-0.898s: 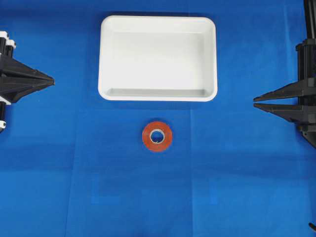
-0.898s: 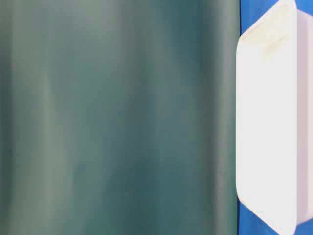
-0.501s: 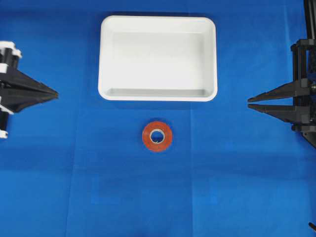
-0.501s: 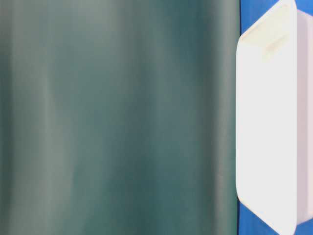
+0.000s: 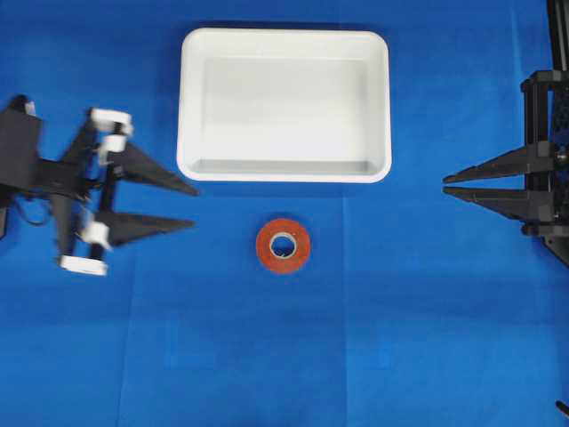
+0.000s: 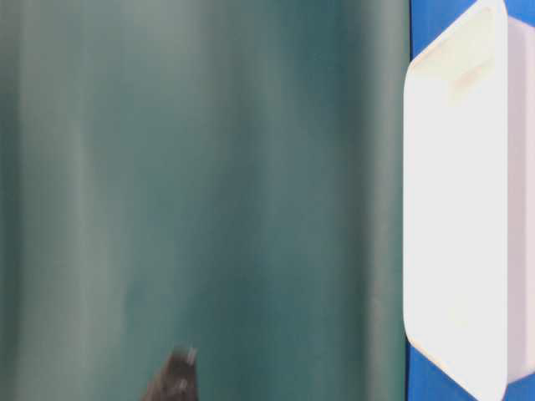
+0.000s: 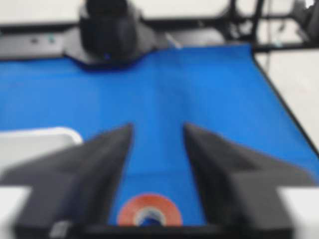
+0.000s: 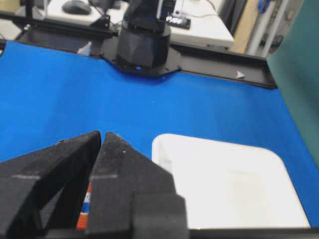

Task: Place one roll of tape in the white case with the left arm.
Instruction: 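Lower the left gripper onto the tape roll and pinch its rim, then lift the tape roll with the left gripper toward the white tray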

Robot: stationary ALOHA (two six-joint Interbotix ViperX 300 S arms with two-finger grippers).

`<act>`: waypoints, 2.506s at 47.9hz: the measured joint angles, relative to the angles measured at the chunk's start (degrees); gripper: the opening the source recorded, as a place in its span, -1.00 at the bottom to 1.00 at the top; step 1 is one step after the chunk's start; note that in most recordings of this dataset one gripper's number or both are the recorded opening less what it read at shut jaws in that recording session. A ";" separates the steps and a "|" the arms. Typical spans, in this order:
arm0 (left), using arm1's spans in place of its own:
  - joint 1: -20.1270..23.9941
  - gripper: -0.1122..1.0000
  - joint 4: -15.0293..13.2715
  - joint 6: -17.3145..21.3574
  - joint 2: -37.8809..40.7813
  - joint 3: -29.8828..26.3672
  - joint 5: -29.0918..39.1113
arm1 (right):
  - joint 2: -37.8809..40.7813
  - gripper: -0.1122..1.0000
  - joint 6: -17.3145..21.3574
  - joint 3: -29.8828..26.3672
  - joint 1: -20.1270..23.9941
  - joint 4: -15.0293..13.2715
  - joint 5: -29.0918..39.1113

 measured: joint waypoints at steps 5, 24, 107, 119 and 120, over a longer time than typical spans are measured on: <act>-0.18 0.69 0.00 0.09 4.83 -3.60 1.05 | 0.26 -0.99 0.00 0.00 0.00 0.00 0.00; -1.41 0.73 0.00 -3.60 19.86 -15.47 14.50 | 1.58 -0.99 -0.09 0.00 -0.09 0.00 1.14; -2.46 -0.32 0.79 -10.99 38.94 -36.39 51.68 | 3.34 -0.99 -0.18 0.00 -0.35 0.00 4.13; -0.79 -0.32 1.85 -9.40 30.50 -36.30 54.32 | 3.52 -0.99 -0.18 0.00 -0.35 0.00 4.92; -0.35 -0.32 1.93 -9.05 30.06 -36.21 54.32 | 3.60 -0.99 -0.18 0.00 -0.35 0.00 4.92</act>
